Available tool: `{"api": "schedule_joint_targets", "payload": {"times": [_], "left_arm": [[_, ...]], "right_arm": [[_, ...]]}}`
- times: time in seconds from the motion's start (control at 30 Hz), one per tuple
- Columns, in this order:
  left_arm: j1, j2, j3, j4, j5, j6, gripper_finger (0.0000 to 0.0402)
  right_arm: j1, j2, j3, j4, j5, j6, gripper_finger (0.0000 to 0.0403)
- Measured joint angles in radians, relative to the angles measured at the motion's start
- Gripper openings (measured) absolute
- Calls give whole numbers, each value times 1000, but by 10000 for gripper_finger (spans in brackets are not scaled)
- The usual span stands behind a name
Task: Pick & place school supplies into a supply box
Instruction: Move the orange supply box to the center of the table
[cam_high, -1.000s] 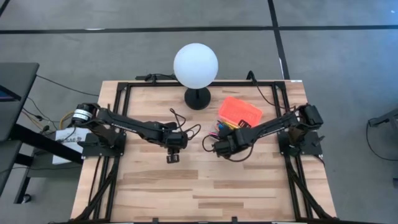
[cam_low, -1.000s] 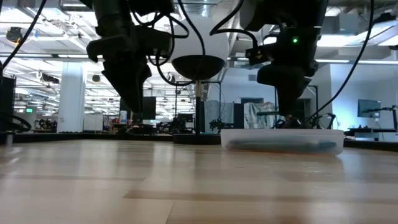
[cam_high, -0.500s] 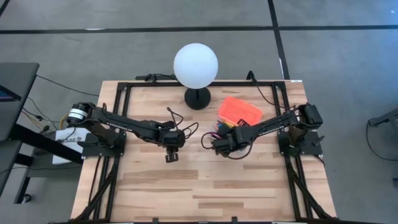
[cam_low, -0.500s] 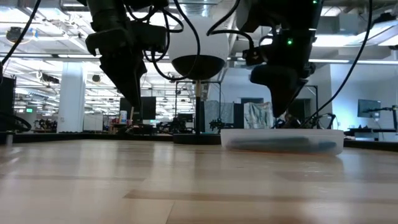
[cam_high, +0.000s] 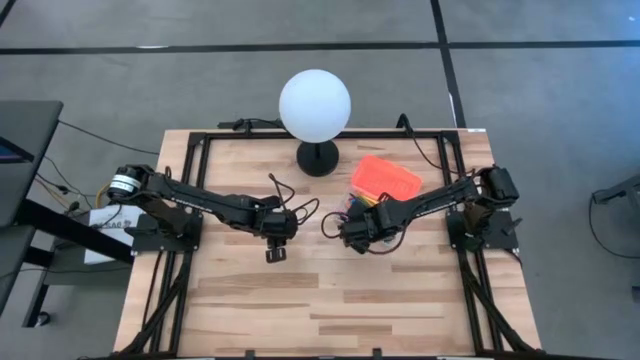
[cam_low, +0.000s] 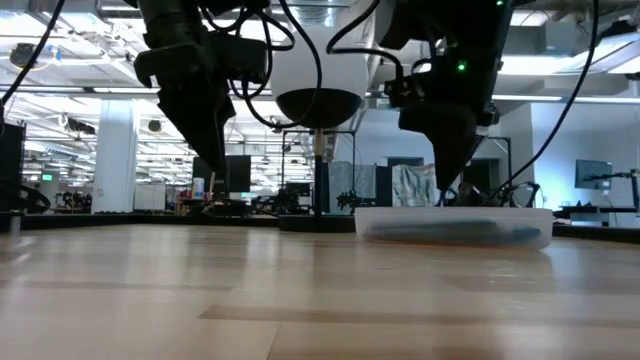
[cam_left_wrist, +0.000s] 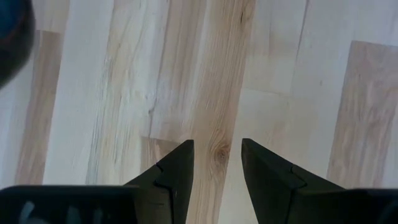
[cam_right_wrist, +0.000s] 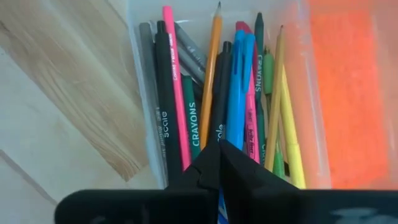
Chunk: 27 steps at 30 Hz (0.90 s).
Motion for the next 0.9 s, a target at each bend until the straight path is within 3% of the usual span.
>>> {"api": "schedule_joint_targets", "payload": {"times": [0.2,0.9], "left_arm": [[-11,0,0,0,-10,0,129],[-11,1,0,-10,1,1,129]], "right_arm": [[-43,0,0,2,-80,0,1],[-41,5,-1,47,-172,18,0]]}}
